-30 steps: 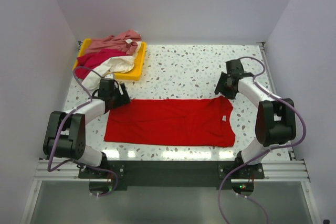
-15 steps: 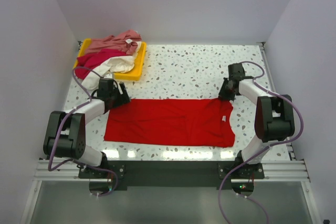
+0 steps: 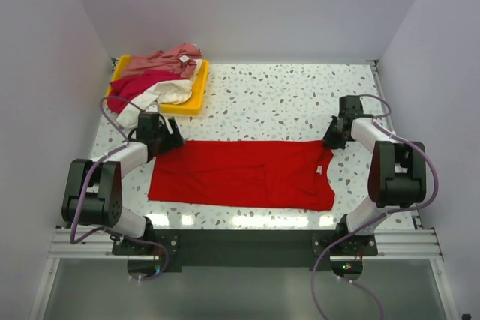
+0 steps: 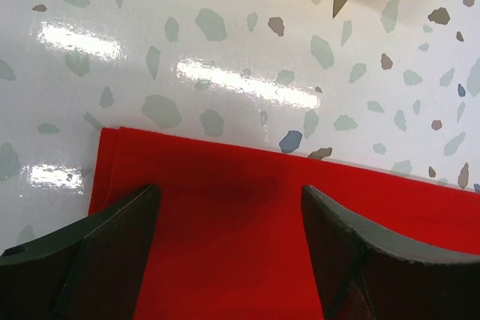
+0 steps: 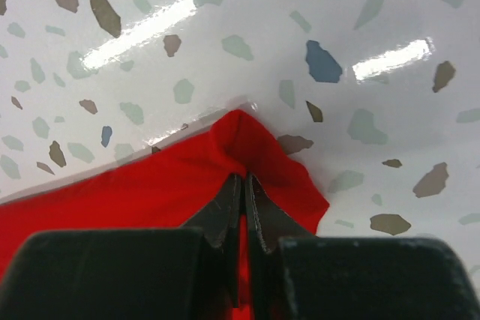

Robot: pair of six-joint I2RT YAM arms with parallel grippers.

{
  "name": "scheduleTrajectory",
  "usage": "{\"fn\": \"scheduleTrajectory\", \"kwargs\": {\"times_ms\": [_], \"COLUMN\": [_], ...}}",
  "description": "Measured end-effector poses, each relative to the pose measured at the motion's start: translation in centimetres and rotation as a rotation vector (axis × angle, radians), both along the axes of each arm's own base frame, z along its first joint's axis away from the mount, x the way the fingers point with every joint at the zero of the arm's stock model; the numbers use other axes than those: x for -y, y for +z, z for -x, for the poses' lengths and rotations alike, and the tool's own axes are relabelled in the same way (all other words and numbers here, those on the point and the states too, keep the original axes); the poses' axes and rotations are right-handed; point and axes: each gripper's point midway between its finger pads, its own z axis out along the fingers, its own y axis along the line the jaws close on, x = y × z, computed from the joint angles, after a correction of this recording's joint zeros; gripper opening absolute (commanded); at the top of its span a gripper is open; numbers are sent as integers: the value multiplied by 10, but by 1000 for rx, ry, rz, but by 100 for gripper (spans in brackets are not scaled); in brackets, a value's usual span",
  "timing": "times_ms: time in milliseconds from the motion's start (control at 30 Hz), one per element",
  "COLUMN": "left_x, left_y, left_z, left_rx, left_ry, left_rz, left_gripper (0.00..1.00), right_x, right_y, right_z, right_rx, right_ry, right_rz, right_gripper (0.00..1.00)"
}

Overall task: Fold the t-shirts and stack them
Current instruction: Fold the tshirt

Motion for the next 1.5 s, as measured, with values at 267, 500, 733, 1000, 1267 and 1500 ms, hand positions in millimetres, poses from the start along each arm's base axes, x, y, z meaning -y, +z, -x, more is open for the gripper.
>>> {"fn": "scheduleTrajectory", "kwargs": {"times_ms": [267,500,733,1000,1267,1500], "left_x": [0,-1,-6,2,37,46], "left_y": [0,0,5,38,54,20], "left_z": [-2,-1,9,23,36,52], "left_rx": [5,4,-15,37,81,3], "left_ry": [1,2,19,15,-46,-76], "left_rz": [3,3,-18,-83,-110,-137], "left_gripper": [81,80,81,81,81,81], "right_x": [7,8,7,9,-88,-129], "right_y": [0,-12,-9,41,92,60], "right_z": [4,7,3,3,16,64], "right_rx": [-1,-38,-21,119,285,224], "right_ry": [-15,-13,-8,10,256,355], "right_rz": [-13,-16,-34,15,7,-52], "right_gripper": [4,20,55,76,77,77]}}
